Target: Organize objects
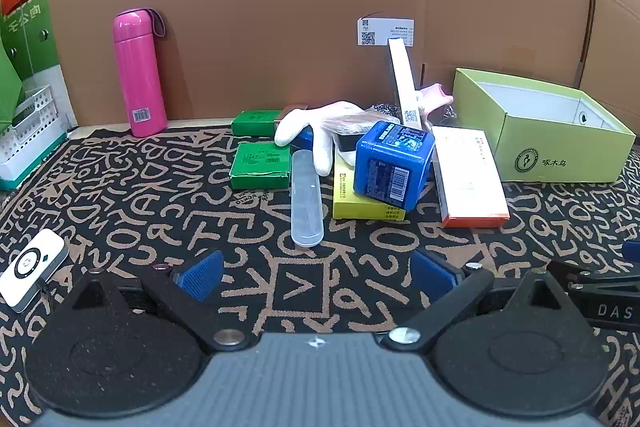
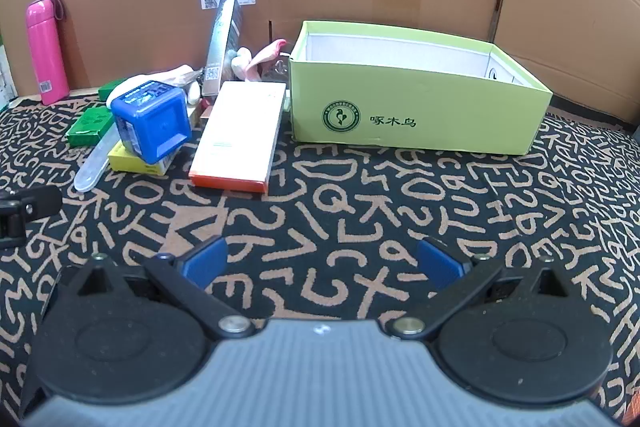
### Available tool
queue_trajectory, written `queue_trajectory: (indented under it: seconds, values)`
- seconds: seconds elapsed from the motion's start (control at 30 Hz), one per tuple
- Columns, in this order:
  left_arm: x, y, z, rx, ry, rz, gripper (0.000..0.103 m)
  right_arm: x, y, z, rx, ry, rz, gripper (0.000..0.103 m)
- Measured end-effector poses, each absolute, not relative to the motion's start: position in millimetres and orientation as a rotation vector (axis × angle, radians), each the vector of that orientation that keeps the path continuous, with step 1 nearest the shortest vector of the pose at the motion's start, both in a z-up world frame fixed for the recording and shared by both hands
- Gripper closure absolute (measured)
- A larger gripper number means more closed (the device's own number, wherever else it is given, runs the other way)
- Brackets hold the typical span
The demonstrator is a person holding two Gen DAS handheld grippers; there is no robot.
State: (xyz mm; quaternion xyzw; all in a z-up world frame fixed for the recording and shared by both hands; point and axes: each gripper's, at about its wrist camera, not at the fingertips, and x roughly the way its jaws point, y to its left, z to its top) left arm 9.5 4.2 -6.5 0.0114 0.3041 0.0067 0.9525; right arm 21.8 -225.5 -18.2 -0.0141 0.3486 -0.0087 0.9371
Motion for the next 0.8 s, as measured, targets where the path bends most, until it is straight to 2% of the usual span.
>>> queue_trajectory:
  seconds: [0.8]
  values:
    - [22.4,4.6,-11.6,0.029,0.641,0.013,0.0,35.5,-223.9,-25.8,-0.034,0.749,-0.017,0.0]
